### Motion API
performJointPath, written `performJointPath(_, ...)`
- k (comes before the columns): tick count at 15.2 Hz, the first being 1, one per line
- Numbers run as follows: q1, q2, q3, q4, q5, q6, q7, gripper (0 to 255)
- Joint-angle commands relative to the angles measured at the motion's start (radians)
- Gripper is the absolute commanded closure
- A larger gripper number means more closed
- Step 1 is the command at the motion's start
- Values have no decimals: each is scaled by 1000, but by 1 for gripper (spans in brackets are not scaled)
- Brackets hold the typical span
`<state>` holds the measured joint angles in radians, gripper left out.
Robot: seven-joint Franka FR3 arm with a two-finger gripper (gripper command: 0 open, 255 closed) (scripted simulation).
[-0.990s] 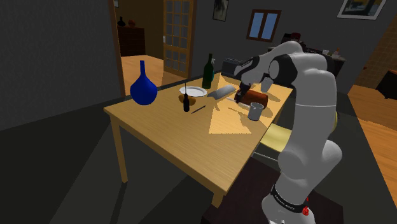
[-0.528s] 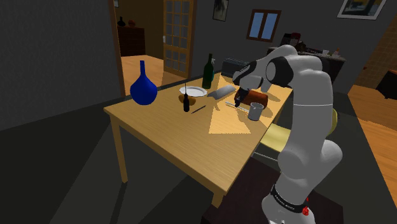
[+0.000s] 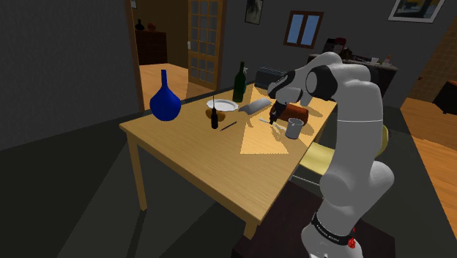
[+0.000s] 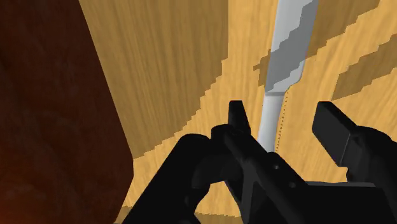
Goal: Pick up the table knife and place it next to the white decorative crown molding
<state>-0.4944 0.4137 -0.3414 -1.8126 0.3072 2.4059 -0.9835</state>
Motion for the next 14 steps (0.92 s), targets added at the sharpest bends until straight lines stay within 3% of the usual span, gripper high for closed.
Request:
performJointPath(1, 0, 0, 0, 0, 0, 0, 0, 0)
performJointPath(5, 0, 0, 0, 0, 0, 0, 0, 0)
performJointPath(9, 17, -91, -26, -3, -49, -82, 30, 0)
performJointPath(14, 17, -91, -25, -3, -49, -82, 30, 0)
